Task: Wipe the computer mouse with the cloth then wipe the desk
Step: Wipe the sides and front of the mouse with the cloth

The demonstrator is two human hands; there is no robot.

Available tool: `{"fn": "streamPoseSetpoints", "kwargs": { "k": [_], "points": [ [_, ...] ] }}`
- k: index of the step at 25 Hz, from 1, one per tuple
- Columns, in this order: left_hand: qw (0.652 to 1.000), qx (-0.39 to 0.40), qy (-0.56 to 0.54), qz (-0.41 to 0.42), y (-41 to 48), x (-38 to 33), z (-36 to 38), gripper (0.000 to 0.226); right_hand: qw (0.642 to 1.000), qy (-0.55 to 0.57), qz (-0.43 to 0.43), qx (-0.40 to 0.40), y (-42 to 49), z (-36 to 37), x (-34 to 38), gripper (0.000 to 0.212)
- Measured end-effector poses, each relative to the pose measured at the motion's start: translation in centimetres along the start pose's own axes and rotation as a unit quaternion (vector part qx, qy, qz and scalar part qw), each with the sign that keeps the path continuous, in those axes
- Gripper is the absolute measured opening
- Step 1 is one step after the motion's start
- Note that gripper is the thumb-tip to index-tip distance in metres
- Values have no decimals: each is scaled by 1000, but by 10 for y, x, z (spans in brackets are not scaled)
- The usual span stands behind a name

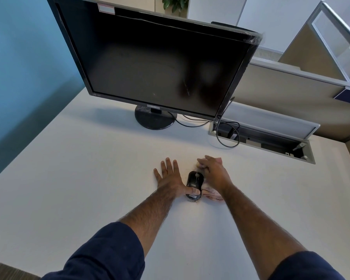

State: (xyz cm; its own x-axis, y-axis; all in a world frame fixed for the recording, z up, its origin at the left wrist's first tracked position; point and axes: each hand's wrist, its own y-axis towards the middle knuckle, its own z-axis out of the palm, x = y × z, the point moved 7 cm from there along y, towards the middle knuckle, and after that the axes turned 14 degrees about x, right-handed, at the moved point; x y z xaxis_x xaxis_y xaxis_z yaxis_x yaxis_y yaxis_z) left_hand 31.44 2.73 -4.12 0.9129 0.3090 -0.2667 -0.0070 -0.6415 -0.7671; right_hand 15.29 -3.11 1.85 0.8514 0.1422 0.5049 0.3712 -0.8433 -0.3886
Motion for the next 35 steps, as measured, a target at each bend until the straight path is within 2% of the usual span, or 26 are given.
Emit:
{"fn": "streamPoseSetpoints", "kwargs": {
  "k": [2,4,7,10,19,24,32,35],
  "points": [
    [1000,1,6,1,-1,-2,-1,154,999,25,4,-40,-7,-7,-7,42],
    [1000,3,4,3,2,-5,0,153,999,-4,-2,-45,-12,-7,-7,41],
    [1000,-2,1,-1,2,-1,0,153,998,-45,-34,-13,-19,4,10,40],
    [1000,-3,-5,7,2,1,0,155,986,-149,-61,39,-23,24,26,41],
    [1000,-3,2,3,-1,-1,-2,153,983,-184,12,-4,-15,8,14,50],
    [1000,-9,-1,6,-1,-1,-1,154,969,-247,-17,13,-25,19,16,58],
    [1000,-17,-8,7,-4,-1,-1,152,958,-283,36,-7,-40,14,9,32],
    [1000,-14,-9,8,-4,-1,-2,153,959,-280,49,-18,-40,12,9,32]
  ]
}}
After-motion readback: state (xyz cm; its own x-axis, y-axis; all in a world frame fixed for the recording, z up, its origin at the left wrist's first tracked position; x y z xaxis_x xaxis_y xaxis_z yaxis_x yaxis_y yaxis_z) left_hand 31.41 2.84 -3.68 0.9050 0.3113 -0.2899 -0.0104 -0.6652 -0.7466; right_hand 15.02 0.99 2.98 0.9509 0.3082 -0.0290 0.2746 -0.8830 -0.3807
